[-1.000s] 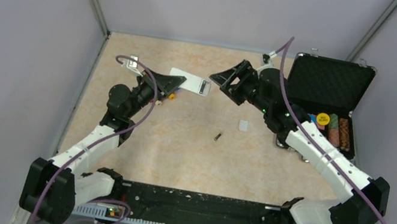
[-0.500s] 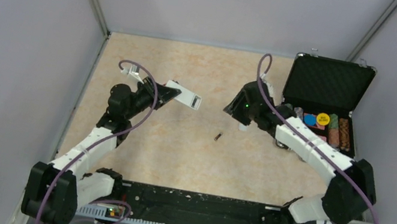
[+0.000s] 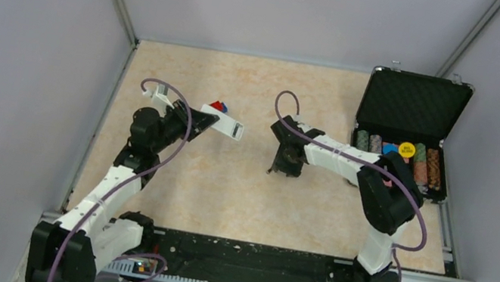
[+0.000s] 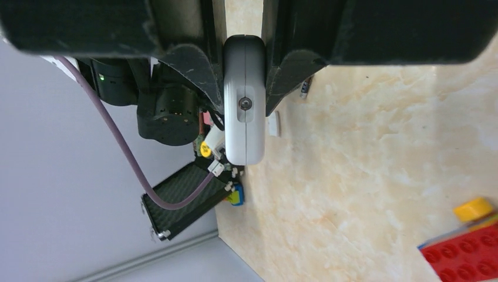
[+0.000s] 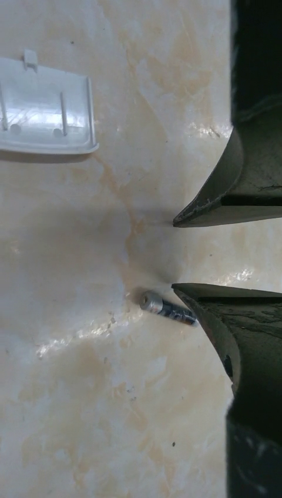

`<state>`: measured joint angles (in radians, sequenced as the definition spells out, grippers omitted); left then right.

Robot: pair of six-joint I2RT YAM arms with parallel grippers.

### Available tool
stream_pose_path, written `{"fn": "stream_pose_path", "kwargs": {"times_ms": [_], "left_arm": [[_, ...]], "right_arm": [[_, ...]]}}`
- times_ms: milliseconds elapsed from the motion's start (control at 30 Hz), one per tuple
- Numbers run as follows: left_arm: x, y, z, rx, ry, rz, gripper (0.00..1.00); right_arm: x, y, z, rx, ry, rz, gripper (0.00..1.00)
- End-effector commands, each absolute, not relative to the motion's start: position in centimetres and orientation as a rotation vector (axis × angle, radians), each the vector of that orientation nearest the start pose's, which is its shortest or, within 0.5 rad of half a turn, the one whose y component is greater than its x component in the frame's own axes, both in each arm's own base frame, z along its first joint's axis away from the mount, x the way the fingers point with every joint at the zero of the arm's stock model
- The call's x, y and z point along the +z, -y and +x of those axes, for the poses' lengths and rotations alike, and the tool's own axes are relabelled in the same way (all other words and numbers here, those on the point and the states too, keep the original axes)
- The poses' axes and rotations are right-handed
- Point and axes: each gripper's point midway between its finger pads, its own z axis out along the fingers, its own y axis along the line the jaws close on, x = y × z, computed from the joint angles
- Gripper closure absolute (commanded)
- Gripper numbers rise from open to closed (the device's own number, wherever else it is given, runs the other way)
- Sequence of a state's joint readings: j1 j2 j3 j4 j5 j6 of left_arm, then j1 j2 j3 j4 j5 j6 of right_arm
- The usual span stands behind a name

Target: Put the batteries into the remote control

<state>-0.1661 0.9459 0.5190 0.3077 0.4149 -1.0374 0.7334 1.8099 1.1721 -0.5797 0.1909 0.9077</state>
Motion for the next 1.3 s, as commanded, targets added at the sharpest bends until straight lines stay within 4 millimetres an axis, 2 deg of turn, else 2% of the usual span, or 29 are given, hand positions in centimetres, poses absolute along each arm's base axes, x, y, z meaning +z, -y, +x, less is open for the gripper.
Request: {"fn": "stream_pose_path", "kwargs": {"times_ms": [0,167,267,333,433,500,633,733,900,1100,1267], "left_arm": [[25.4,13.8,31.5,-1.132,-1.726,-0.458,1.0],[26.3,13.1,31.7,-1.112,-1.703,-0.461,1.0],[26.0,12.9,31.6,-1.106,-1.71,-0.469,1.0],[25.8,12.6,31.7,-1.089,-1.713,-0.485,1.0],[25.2,11.0,32.0,-0.984,-1.741,-0.56,1.0],[24.6,9.0,32.2,-0.846,-1.769,-0.635,1.0],[24.6,4.9,32.2,-0.575,-1.775,-0.742,1.0],[24.8,3.2,32.0,-0.474,-1.773,-0.771,1.0],[25.1,2.6,31.6,-0.443,-1.759,-0.783,1.0],[25.4,0.6,30.8,-0.351,-1.726,-0.84,1.0],[25.6,0.2,30.7,-0.338,-1.712,-0.846,1.0]], "right_arm": [[3.1,-26.7,29.0,0.133,-2.73,0.17,0.61],[3.3,-26.8,29.5,0.11,-2.715,0.156,0.61],[3.7,-26.9,29.8,0.109,-2.703,0.159,0.61],[4.6,-27.7,30.3,0.136,-2.679,0.136,0.61],[6.3,-29.8,31.4,0.213,-2.619,0.084,0.6],[7.2,-31.7,32.3,0.29,-2.582,0.061,0.58],[8.2,-35.5,35.0,0.385,-2.487,-0.027,0.57],[7.8,-37.4,37.1,0.369,-2.442,-0.114,0.55],[6.4,-38.0,39.7,0.202,-2.372,-0.224,0.43],[4.9,-38.1,40.2,0.104,-2.351,-0.292,0.38],[4.0,-38.8,39.9,0.106,-2.362,-0.321,0.37]]}}
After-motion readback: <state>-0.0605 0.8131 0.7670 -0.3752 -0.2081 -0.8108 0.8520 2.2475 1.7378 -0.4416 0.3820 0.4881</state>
